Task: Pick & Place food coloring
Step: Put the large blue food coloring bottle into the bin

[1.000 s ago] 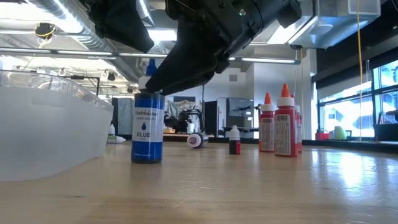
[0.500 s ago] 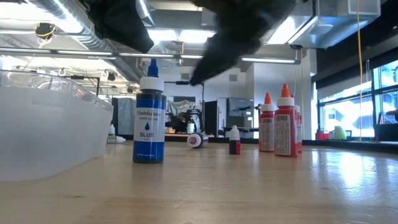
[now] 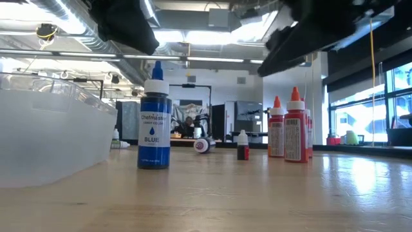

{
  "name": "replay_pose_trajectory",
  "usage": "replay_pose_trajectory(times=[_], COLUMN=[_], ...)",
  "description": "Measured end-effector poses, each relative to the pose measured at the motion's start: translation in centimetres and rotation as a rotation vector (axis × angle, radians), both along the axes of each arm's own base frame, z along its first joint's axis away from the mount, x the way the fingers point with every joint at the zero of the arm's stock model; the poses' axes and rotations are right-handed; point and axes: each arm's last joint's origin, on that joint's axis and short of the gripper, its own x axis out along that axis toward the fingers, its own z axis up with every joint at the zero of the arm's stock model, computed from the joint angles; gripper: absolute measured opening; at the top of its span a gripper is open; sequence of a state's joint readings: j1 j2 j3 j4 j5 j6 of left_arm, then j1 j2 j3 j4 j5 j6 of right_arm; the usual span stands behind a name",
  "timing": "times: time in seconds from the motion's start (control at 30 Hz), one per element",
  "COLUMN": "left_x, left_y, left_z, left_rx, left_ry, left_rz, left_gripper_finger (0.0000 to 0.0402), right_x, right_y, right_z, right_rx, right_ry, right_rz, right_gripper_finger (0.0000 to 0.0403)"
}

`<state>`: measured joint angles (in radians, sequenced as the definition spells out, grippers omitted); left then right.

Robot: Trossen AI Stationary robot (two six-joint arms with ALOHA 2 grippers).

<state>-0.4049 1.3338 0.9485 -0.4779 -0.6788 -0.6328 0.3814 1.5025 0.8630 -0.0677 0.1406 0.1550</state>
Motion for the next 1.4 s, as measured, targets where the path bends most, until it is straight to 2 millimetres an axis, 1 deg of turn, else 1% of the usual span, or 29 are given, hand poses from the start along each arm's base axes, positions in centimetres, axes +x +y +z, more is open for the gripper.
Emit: replay_pose_trajectory(times=[0.13, 0.27, 0.4, 0.57, 0.7, 0.87, 0.97, 1.07, 1.13, 1.2, 1.3, 1.4], left_x=[0.2, 0.6, 0.8, 1.0, 1.1, 1.2, 1.6, 2.2, 2.4, 2.8, 3.3, 3.8], left_y=[-0.1, -0.4, -0.6, -0.7, -0.7, -0.8, -1.1, -1.8, -2.4, -2.9, -3.5, -3.6], left_z=[0.2, 0.5, 0.7, 1.0, 1.0, 1.1, 1.6, 2.0, 1.8, 1.3, -0.1, -1.3], left_rx=[-0.037, -0.062, -0.054, -0.021, -0.028, -0.073, -0.064, -0.035, -0.008, 0.004, -0.004, -0.049], left_ry=[-0.025, -0.051, -0.07, -0.08, -0.081, -0.102, -0.125, -0.171, -0.174, -0.168, -0.114, -0.085], left_rz=[-0.01, -0.063, -0.111, -0.159, -0.171, -0.18, -0.297, -0.446, -0.516, -0.543, -0.544, -0.508], left_gripper_finger=[0.0153, 0.0162, 0.0189, 0.0228, 0.0244, 0.0246, 0.0242, 0.0239, 0.0238, 0.0238, 0.0237, 0.0237], right_x=[-2.6, -4.5, -6.1, -7.5, -7.9, -7.9, -7.9, -7.9, -7.9, -7.9, -7.9, -7.9], right_y=[-1.0, -1.7, -2.4, -2.9, -3.1, -3.1, -3.1, -3.1, -3.1, -3.1, -3.1, -3.1], right_z=[0.2, 0.9, 1.3, 0.8, 0.9, 1.1, 1.0, 1.1, 1.1, 1.1, 1.1, 1.1], right_rx=[0.024, 0.038, 0.044, 0.056, 0.06, 0.066, 0.065, 0.066, 0.066, 0.065, 0.065, 0.066], right_ry=[-0.066, -0.139, -0.204, -0.256, -0.264, -0.279, -0.274, -0.276, -0.275, -0.276, -0.276, -0.277], right_rz=[0.005, 0.016, 0.031, 0.035, 0.033, 0.032, 0.032, 0.032, 0.032, 0.032, 0.032, 0.032], right_gripper_finger=[0.0211, 0.0211, 0.0211, 0.0211, 0.0211, 0.0211, 0.0211, 0.0211, 0.0211, 0.0211, 0.0211, 0.0211])
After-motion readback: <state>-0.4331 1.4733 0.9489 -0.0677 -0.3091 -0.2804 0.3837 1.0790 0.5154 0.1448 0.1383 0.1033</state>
